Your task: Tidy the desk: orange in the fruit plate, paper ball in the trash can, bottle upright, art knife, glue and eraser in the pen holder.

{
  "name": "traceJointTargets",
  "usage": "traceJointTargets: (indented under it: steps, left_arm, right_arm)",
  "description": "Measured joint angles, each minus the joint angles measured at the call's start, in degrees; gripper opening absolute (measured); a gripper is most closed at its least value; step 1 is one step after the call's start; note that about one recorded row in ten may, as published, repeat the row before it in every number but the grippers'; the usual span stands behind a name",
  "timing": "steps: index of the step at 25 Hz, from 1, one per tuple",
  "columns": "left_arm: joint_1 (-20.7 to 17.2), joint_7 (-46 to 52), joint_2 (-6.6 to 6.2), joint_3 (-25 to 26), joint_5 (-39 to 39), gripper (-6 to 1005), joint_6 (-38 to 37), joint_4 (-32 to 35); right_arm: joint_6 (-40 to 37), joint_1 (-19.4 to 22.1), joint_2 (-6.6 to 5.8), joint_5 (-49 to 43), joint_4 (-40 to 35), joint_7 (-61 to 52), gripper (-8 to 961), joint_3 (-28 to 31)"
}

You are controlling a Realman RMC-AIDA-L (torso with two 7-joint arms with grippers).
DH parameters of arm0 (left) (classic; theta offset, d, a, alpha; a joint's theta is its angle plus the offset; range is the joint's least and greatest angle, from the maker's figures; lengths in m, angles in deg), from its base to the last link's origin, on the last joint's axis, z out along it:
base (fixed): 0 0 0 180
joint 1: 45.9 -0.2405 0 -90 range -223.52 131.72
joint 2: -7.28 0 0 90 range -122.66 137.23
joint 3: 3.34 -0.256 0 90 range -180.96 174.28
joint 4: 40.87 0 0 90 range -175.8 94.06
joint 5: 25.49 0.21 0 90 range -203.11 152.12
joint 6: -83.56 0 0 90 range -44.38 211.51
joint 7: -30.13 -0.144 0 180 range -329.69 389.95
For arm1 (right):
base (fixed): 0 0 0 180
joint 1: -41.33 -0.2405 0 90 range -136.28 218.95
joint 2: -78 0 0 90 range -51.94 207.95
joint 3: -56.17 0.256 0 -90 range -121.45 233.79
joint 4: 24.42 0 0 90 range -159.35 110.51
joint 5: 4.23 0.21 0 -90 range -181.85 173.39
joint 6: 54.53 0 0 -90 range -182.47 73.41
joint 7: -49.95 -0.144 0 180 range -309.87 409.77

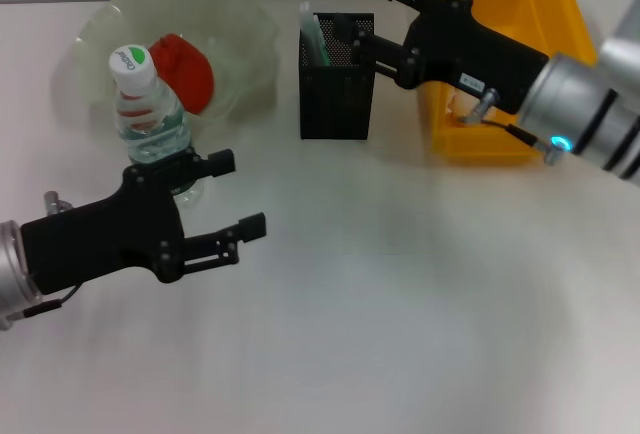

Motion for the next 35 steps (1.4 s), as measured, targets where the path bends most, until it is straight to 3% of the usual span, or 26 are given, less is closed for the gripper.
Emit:
traceJointTargets:
  steps: [4,13,21,35]
  left_arm:
    - [-1.4,0.0,-0.02,0.0,-2.0,819,-0.3,0.0]
    - [-3.0,0.4,-0.55,0.0,-1.4,819,-3.0,0.0]
    - [-5.2,0.1,-0.40,-0.3,-1.3,819,-5.7,0.0]
    - [-5.5,-0.3,-0.23,-0.7,-0.5,819,-6.8,-1.7]
  right_arm:
    - [-5.6,2.8,-0.03,-0.4,-0.7,-2.3,735,-0.4]
    - [-20.9,6.9,-0.51,-16.5,-0.9,-7.0,739,-1.7]
    - [-22.6,8.9,-0.43,-20.9,-0.4,-6.5,739,-2.1]
    - [-22.4,9.8,-0.22,-23.7,0.0,-6.0,738,-2.6]
